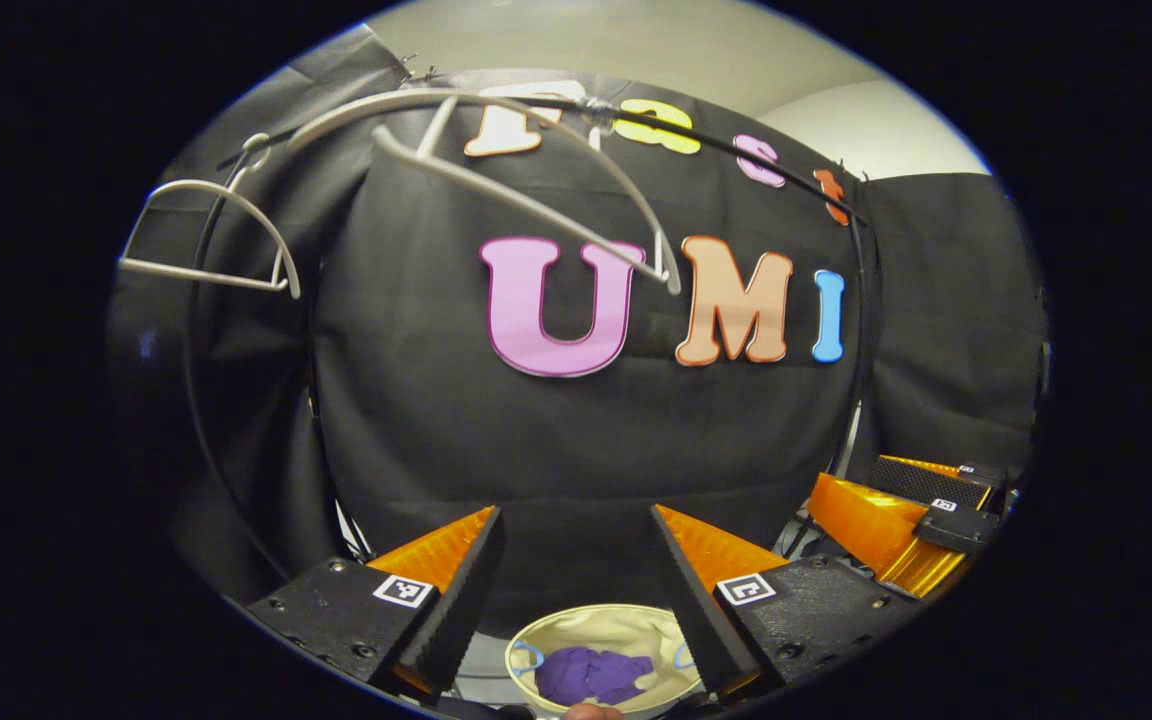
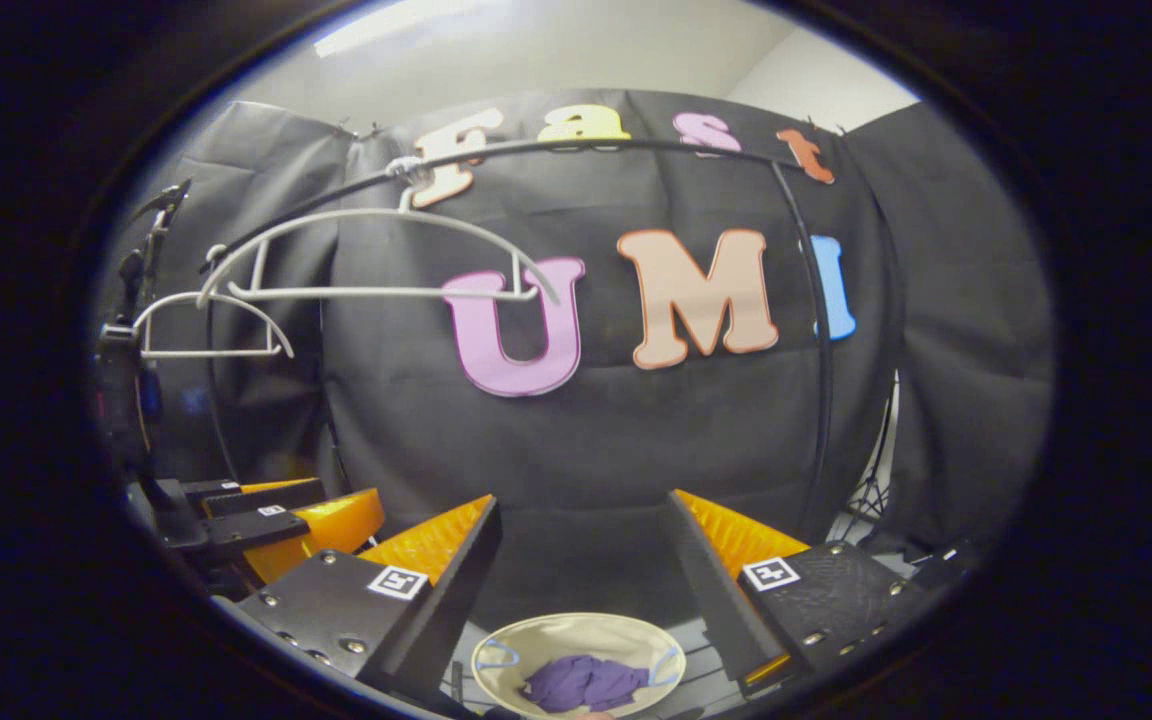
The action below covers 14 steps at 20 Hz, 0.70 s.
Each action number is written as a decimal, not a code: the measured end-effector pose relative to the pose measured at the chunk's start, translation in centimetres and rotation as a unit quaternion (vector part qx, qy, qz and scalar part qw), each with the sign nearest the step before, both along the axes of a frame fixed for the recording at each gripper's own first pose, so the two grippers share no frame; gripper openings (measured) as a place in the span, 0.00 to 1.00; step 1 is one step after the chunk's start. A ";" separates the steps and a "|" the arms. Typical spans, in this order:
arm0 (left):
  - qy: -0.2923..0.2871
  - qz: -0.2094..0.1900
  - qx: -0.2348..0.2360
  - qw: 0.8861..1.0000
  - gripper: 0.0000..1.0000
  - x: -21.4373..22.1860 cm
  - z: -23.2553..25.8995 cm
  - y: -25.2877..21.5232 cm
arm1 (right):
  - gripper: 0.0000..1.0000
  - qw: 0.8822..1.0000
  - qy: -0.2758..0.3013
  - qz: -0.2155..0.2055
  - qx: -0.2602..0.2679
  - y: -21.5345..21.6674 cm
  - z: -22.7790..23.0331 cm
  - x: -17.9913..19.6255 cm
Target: Grasp the clothes on the hanger with both hands and then place them into the laundry hamper below.
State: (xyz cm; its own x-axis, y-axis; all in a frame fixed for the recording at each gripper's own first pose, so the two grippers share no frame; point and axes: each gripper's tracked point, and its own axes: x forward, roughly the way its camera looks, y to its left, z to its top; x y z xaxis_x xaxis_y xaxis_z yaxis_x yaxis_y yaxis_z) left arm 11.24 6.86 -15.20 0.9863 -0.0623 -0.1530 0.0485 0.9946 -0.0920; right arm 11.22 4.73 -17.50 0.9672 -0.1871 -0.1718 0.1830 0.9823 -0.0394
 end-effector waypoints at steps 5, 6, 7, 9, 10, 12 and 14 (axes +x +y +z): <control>-0.035 0.024 -0.008 0.999 0.86 -1.1 2.7 -0.3 | 0.99 1.000 -0.021 0.006 0.004 -1.1 2.7 -2.8; -0.036 0.029 -0.005 0.999 0.86 -1.2 2.7 -0.6 | 0.99 1.000 -0.025 0.009 0.006 -1.4 3.1 -3.3; -0.037 0.033 -0.001 0.999 0.88 -1.4 2.6 -0.9 | 0.99 0.999 -0.029 0.012 0.007 -1.8 3.4 -3.9; -0.049 0.047 -0.001 0.998 0.86 -1.8 2.9 -1.5 | 0.99 0.999 -0.035 0.021 0.002 -2.4 3.6 -5.2; -0.058 0.050 -0.004 0.997 0.86 -2.0 3.2 -2.0 | 0.99 0.999 -0.038 0.023 -0.002 -2.9 3.6 -5.9; -0.072 0.058 -0.011 0.996 0.86 -3.0 4.1 -2.5 | 0.99 0.999 -0.042 0.027 -0.010 -3.7 3.5 -7.2; -0.093 0.060 -0.020 0.994 0.86 -3.8 5.5 -3.5 | 0.99 0.998 -0.044 0.030 -0.018 -4.6 3.6 -8.5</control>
State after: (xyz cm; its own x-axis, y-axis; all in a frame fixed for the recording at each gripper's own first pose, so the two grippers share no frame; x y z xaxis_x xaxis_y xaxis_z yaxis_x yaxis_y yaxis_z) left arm 7.43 3.33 -9.68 0.9979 0.0552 0.0328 -0.0504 0.9900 -0.1316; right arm 2.76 0.16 -13.92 0.9880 -0.1321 -0.0795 0.1274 0.9899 -0.0614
